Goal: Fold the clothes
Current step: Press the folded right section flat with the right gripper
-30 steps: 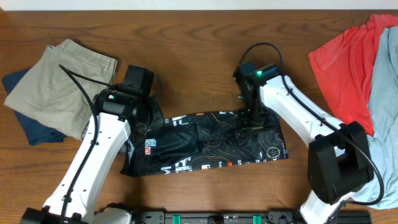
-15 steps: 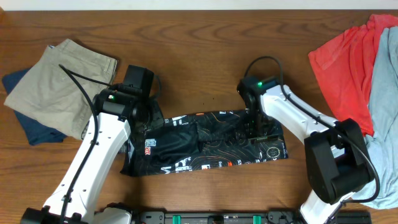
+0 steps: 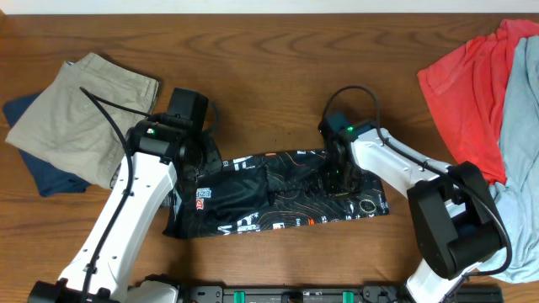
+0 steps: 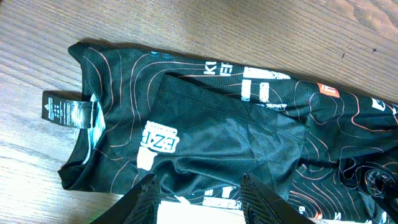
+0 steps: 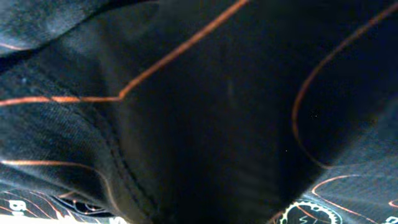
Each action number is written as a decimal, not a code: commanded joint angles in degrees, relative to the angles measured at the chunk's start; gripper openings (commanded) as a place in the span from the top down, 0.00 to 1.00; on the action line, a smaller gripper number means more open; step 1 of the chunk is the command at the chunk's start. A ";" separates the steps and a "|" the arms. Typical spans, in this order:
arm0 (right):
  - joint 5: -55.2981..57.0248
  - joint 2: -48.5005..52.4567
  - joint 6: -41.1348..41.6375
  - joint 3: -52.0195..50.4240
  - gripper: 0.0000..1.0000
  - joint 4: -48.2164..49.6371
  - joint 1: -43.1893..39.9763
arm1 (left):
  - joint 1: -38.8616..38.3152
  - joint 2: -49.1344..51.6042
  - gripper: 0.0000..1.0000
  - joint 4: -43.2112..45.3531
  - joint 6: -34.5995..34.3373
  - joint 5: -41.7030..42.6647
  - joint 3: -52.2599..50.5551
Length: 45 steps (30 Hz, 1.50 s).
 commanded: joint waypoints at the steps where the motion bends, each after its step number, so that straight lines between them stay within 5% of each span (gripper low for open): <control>1: -1.99 0.04 -0.50 -0.96 0.99 -1.14 1.29 | 0.20 -0.09 0.55 -0.35 0.35 -0.70 0.02; 8: -13.42 0.04 -11.02 -0.68 0.88 -7.85 1.31 | 0.20 -0.09 0.56 -0.20 0.35 -0.72 0.02; 26: -25.75 -0.22 -19.54 0.70 0.76 -4.72 1.40 | 0.20 -0.09 0.55 -0.33 0.35 -0.72 0.02; 32: -16.94 -4.92 -13.81 6.54 0.69 -5.60 1.36 | 0.20 -0.09 0.56 -0.33 0.35 -0.72 0.02; 39: 1.88 -9.70 3.50 8.31 0.61 -8.96 -0.44 | 0.20 -0.09 0.56 -0.35 0.35 -0.72 0.02; 45: -0.28 -9.53 5.20 5.25 0.49 -9.73 -1.22 | 0.20 -0.09 0.55 -0.35 0.35 -0.72 0.02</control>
